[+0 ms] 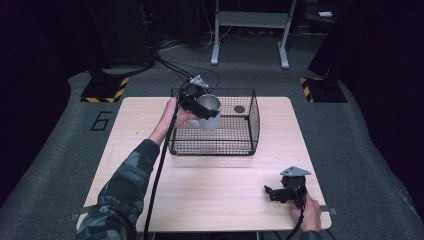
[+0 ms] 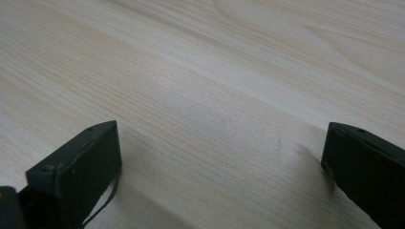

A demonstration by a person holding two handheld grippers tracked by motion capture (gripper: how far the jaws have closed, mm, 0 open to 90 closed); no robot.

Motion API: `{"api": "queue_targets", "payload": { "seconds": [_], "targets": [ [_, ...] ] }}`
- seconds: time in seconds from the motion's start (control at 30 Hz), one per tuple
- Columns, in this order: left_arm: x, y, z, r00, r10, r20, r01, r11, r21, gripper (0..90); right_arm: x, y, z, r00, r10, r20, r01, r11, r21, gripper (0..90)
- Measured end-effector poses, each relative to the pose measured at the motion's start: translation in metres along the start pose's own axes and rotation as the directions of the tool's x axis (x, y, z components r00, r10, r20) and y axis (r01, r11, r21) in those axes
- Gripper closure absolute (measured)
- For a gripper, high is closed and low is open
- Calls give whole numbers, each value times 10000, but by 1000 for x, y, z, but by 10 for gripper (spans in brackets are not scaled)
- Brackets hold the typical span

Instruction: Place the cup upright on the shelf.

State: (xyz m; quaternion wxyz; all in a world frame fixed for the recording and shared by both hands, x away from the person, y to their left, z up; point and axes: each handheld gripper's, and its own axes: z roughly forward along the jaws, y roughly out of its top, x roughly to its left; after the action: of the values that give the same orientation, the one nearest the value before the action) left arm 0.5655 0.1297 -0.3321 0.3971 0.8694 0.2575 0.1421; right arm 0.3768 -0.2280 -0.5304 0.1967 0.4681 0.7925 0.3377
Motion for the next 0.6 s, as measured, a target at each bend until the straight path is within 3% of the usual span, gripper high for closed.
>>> {"api": "queue_targets", "payload": {
  "seconds": [0.37, 0.6],
  "targets": [
    [10, -7, 27, 9987, -507, 25, 506, 9981, 357, 61, 0, 0, 0, 10000, 10, 4, -10, 10000, -24, 0],
    [16, -11, 42, 9982, -591, -21, 591, 9958, 693, 61, 0, 0, 0, 10000, -7, -10, 7, 10000, 14, 0]
  ]
}}
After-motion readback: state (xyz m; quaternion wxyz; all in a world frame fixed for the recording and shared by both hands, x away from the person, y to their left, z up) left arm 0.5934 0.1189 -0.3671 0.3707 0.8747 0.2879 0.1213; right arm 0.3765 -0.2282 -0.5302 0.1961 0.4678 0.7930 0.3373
